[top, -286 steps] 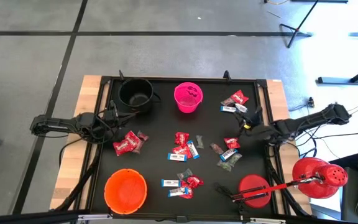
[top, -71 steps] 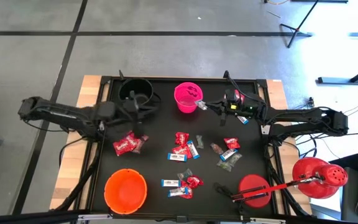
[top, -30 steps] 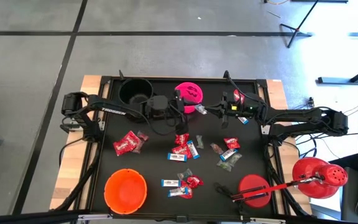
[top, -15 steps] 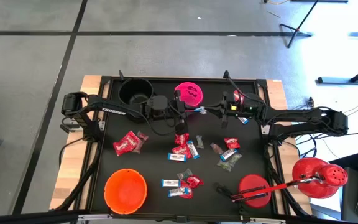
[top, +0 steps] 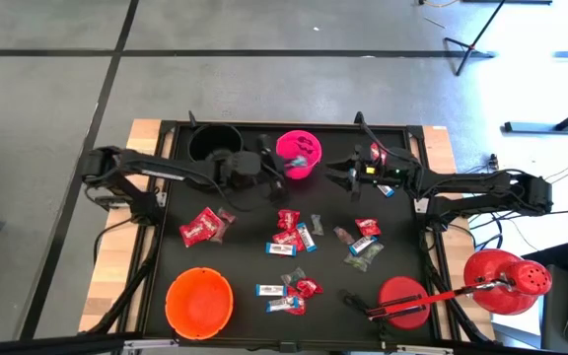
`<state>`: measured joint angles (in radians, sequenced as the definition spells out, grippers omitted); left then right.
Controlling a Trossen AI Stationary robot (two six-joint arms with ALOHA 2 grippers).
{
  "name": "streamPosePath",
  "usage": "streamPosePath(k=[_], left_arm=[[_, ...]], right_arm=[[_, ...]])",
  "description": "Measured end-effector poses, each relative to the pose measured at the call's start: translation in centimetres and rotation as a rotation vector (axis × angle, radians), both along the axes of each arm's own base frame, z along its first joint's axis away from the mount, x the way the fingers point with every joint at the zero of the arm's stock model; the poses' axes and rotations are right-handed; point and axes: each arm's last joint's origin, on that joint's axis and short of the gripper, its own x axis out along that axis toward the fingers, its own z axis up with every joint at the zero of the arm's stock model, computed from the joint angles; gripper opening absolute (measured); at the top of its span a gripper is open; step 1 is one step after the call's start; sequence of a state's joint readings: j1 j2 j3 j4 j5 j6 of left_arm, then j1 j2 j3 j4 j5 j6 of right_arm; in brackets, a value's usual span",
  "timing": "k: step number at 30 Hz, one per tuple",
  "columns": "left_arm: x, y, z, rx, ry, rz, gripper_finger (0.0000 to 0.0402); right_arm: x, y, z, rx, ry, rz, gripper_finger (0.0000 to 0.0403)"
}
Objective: Organize candy in baskets
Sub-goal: Put the white chocolate bar into the black bucket
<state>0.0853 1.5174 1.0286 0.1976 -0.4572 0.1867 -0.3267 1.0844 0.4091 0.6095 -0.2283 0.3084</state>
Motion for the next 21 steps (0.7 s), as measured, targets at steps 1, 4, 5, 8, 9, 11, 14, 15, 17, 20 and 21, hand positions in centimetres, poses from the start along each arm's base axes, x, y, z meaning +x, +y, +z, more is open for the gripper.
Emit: streamPosePath(k=[1, 4, 5, 8, 9, 11, 14, 15, 17, 20, 21], left_arm=[[-0.7, 0.1, 0.5, 0.004, 0.014, 0.034, 0.0003], [-2.9, 0.7, 1.7, -0.005, 0.066, 0.144, 0.0002], [-3.7, 0.9, 2.1, -0.006, 0.074, 0.188, 0.0002], [-6.0, 2.0, 3.2, -0.004, 0.108, 0.314, 0.0003], [-6.7, 2.4, 3.4, -0.012, 0.116, 0.343, 0.0004], [-8.2, 3.3, 3.7, -0.053, 0.133, 0.394, 0.0005], [-10.1, 4.3, 3.8, -0.109, 0.162, 0.476, 0.0005], [-10.7, 4.6, 3.7, -0.122, 0.183, 0.500, 0.0006], [-11.6, 5.1, 3.5, -0.152, 0.210, 0.542, 0.0006], [-12.3, 5.4, 3.1, -0.205, 0.242, 0.577, 0.0006], [-12.4, 5.5, 2.9, -0.223, 0.254, 0.580, 0.0007]], right_arm=[[0.0, 0.0, -0.1, 0.002, 0.005, 0.000, 0.0201], [0.0, 0.0, -0.2, 0.005, 0.018, -0.010, 0.0206], [0.0, -0.1, -0.2, 0.006, 0.021, -0.015, 0.0206], [0.0, -0.1, -0.2, 0.005, 0.023, -0.029, 0.0201], [0.0, -0.1, -0.2, 0.004, 0.023, -0.036, 0.0200], [0.0, -0.1, -0.2, 0.004, 0.023, -0.045, 0.0198], [0.0, -0.1, -0.2, 0.004, 0.024, -0.046, 0.0198], [0.0, -0.1, -0.3, 0.004, 0.025, -0.045, 0.0198], [0.0, -0.1, -0.4, 0.007, 0.035, -0.045, 0.0198], [-0.1, -0.1, -0.4, 0.010, 0.044, -0.046, 0.0198], [-0.1, -0.1, -0.4, 0.010, 0.044, -0.046, 0.0198]])
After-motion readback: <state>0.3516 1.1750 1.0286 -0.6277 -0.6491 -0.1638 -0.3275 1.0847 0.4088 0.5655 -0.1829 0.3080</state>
